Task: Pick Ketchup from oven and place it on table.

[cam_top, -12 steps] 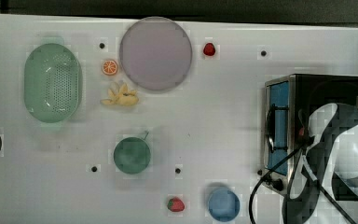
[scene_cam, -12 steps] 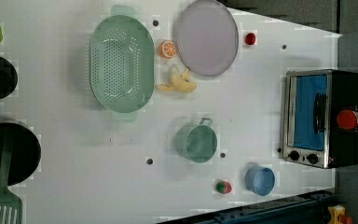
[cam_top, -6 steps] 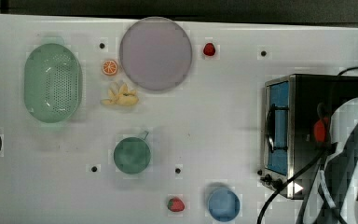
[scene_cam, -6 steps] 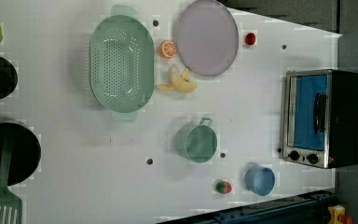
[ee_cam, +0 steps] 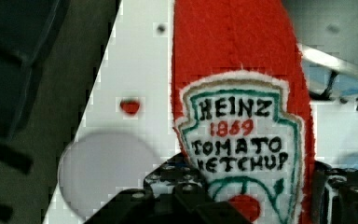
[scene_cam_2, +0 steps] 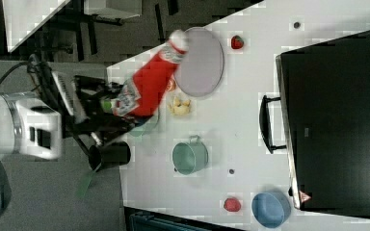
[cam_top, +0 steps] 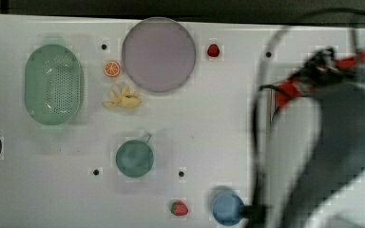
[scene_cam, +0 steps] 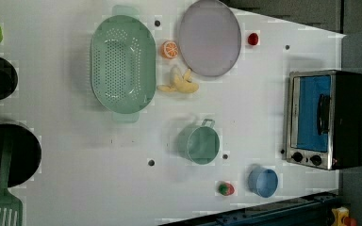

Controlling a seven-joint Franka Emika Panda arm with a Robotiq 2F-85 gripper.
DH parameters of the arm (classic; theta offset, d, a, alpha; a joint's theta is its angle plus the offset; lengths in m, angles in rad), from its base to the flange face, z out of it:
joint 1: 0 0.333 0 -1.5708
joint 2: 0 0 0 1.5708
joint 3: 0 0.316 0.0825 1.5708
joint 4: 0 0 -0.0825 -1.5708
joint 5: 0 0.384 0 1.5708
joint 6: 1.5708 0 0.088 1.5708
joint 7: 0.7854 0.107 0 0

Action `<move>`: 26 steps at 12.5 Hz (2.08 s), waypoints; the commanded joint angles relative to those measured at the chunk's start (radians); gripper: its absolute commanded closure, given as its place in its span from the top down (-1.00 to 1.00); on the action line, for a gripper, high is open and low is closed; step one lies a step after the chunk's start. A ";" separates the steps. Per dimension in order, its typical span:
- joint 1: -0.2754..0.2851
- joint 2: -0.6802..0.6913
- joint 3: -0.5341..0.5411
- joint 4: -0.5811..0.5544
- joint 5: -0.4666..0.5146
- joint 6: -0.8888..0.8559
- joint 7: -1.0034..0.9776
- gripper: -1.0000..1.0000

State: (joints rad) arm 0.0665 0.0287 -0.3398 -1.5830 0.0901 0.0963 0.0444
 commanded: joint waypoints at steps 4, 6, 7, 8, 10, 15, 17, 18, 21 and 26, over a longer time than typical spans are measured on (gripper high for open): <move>0.057 0.035 0.146 -0.173 -0.015 0.083 0.005 0.21; 0.058 0.038 0.171 -0.326 -0.054 0.210 0.005 0.21; 0.058 0.044 0.173 -0.391 -0.054 0.262 0.005 0.21; 0.057 0.055 0.172 -0.450 -0.054 0.325 0.005 0.21; 0.057 0.083 0.171 -0.532 -0.054 0.437 0.005 0.21; 0.058 0.309 0.176 -0.644 -0.053 0.766 0.005 0.21; 0.058 0.364 0.178 -0.646 -0.052 0.836 0.006 0.24; 0.059 0.375 0.179 -0.651 -0.052 0.846 0.006 0.40; 0.059 0.327 0.179 -0.637 -0.051 0.859 0.041 1.00; 0.059 0.112 0.175 -0.473 -0.052 0.645 0.073 1.00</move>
State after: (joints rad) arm 0.1376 0.2288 -0.1329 -2.0938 0.0345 0.7549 0.0881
